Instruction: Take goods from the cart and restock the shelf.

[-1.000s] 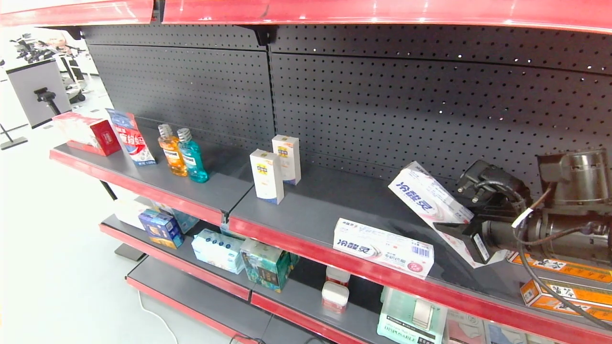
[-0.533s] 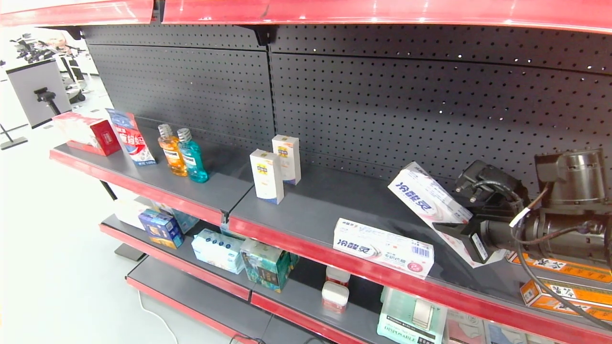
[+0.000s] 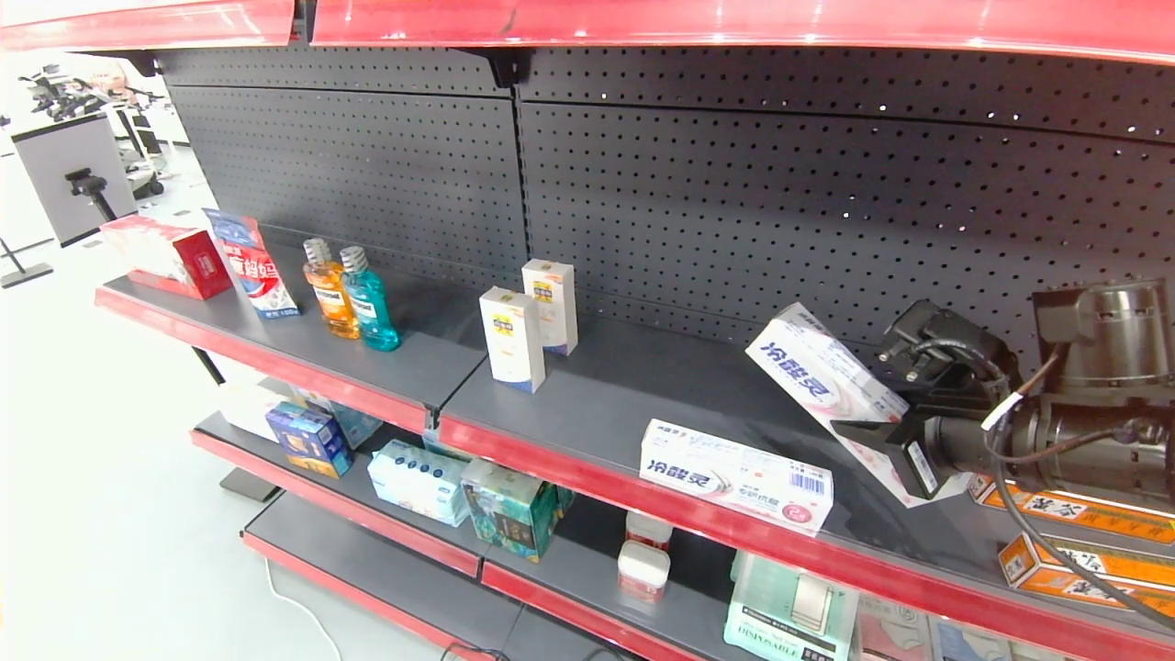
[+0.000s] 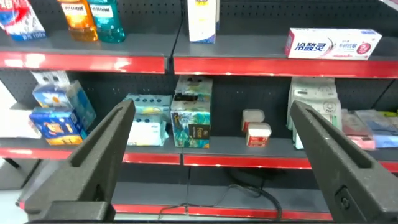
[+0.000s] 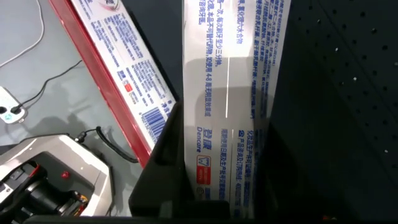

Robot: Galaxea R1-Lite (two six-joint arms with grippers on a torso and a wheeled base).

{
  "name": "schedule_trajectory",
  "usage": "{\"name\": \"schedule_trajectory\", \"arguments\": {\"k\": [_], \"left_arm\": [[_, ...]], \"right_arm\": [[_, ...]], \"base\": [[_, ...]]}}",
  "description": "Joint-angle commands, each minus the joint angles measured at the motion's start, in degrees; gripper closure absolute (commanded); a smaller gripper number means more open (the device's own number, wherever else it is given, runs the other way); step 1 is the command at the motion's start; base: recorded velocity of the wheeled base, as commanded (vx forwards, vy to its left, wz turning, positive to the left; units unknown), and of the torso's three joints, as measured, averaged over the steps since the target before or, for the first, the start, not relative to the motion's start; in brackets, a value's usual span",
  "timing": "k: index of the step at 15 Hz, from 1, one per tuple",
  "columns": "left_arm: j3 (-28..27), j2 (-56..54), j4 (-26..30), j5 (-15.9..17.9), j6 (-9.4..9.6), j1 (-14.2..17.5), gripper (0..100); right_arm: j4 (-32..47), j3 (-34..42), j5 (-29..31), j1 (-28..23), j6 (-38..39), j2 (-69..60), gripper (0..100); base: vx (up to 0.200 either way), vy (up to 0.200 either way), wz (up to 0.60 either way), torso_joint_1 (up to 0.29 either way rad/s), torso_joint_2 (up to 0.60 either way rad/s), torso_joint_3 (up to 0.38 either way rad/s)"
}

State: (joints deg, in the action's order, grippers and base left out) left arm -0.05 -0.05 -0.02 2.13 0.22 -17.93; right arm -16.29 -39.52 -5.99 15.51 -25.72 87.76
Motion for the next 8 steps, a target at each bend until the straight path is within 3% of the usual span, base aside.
{"name": "schedule_trajectory", "arguments": {"k": [1,8], "left_arm": [[0.05,0.05,0.02,-0.02,-0.04,0.0,0],[0.05,0.05,0.02,-0.02,-0.13,0.0,0]], "right_arm": [[0.03,-1.17,-0.08,0.05,-0.12,1.1,100],[0.03,-4.6,-2.72,-0.39,-4.86,6.2,100]], "base": [[0.0,0.0,0.0,0.0,0.0,0.0],[0.0,0.0,0.0,0.0,0.0,0.0]]}}
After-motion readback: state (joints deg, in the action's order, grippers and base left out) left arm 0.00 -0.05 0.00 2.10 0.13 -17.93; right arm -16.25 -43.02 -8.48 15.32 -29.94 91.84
